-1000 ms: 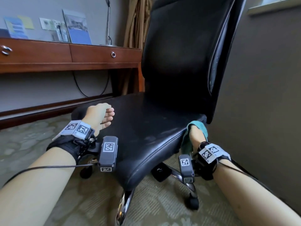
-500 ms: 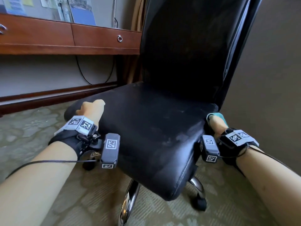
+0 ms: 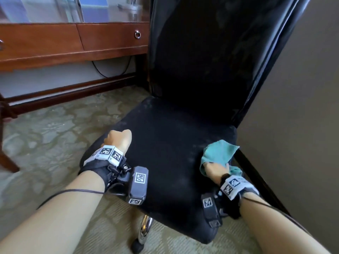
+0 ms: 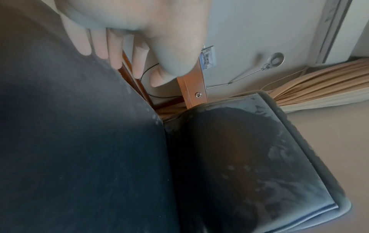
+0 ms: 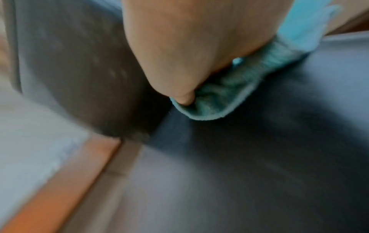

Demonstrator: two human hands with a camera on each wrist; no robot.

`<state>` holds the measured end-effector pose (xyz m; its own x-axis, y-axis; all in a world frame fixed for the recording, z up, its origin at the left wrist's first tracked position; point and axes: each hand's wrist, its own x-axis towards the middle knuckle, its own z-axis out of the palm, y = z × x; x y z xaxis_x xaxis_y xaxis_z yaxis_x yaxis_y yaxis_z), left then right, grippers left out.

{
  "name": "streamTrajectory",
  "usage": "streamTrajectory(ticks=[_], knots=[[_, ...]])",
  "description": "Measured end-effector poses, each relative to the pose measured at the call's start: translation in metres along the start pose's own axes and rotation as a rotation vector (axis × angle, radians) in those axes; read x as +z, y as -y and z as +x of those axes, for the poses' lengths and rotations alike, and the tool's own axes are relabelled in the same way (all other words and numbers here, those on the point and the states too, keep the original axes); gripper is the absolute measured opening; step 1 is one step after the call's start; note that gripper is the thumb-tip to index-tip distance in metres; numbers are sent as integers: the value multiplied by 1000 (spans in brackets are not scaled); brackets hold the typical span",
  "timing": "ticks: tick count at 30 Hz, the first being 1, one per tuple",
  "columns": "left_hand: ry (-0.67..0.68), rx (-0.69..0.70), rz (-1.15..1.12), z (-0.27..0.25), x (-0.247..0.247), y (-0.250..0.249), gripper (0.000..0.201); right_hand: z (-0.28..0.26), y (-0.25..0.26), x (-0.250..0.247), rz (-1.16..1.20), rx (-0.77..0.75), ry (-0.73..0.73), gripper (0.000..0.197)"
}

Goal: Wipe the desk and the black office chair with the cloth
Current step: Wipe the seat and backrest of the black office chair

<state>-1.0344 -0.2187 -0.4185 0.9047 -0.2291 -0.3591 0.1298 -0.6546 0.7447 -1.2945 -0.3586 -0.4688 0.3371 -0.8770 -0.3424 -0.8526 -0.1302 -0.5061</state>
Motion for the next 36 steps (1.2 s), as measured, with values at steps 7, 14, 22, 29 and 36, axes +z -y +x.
streamTrajectory(ticks=[7,14,22,29,36], knots=[[117,-15,156,-18,6,16,48,-63,-8,64,-453,-143,-45,59],[268,-56,269,-23,-6,39,42,-115,46,91,-89,-105,170,64],[313,-167,96,34,-101,-39,34,-114,175,20,387,68,87,40],[438,-153,-113,39,-166,-216,22,-57,305,-94,409,-45,-19,26],[541,-30,-279,37,-207,-406,21,-6,422,-258,348,-262,-195,26]])
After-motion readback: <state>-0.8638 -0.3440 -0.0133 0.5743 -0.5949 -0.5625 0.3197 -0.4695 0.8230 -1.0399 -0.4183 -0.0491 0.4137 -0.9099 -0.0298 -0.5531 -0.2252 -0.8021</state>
